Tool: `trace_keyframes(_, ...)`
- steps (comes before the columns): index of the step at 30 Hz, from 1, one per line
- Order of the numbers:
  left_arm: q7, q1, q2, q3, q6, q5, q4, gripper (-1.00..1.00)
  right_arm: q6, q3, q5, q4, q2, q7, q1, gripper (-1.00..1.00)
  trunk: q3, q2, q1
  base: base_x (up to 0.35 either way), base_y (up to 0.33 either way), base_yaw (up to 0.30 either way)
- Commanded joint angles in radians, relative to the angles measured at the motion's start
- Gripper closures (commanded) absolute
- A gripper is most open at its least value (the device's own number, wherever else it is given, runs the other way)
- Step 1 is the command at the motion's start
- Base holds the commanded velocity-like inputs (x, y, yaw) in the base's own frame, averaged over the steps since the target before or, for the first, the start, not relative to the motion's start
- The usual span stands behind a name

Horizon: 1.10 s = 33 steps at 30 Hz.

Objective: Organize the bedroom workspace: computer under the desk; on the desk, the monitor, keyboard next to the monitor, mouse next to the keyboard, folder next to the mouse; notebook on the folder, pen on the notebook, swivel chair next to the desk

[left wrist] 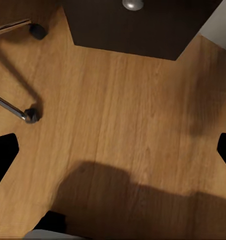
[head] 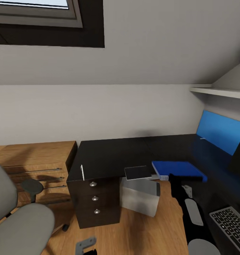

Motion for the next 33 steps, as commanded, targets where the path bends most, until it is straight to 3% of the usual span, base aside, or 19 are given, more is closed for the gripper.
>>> trace_keyframes(1,0.007,0.0,0.0,-0.002,0.003,0.005,0.001,-1.0,0.007,-0.005,-0.018,0.002,0.001,-0.001,-0.001,1.0,-0.001,-0.001,0.0,0.0,0.0,0.0)
trace_keyframes(15,0.007,0.002,-0.001,-0.002,0.001,0.002,0.031,-1.0,0.016,-0.007,-0.043,-0.025,-0.003,0.018,-0.001,1.0,-0.001,-0.001,0.0,0.0,0.0,0.0)
trace_keyframes(17,-0.004,0.003,-0.013,-0.006,-0.01,0.005,0.042,-1.0,0.004,0.004,-0.031,-0.036,-0.014,0.027,0.005,1.0,-0.001,-0.001,0.0,0.0,0.0,0.0)
trace_keyframes(20,-0.004,0.003,-0.03,-0.003,-0.026,0.006,0.059,-1.0,-0.013,0.021,-0.015,-0.038,-0.005,0.02,-0.004,1.0,-0.001,-0.001,0.0,0.0,0.0,0.0)
trace_keyframes(30,0.001,0.004,-0.013,-0.002,-0.072,0.003,0.115,-1.0,0.006,-0.035,-0.069,-0.008,-0.003,0.025,-0.012,1.0,-0.001,-0.001,0.0,0.011,0.0,0.0)
trace_keyframes(33,0.0,0.004,-0.012,-0.002,-0.086,0.003,0.127,-1.0,0.006,-0.036,-0.071,-0.007,-0.003,0.025,-0.012,1.0,-0.001,-0.001,0.0,0.197,0.0,0.0)
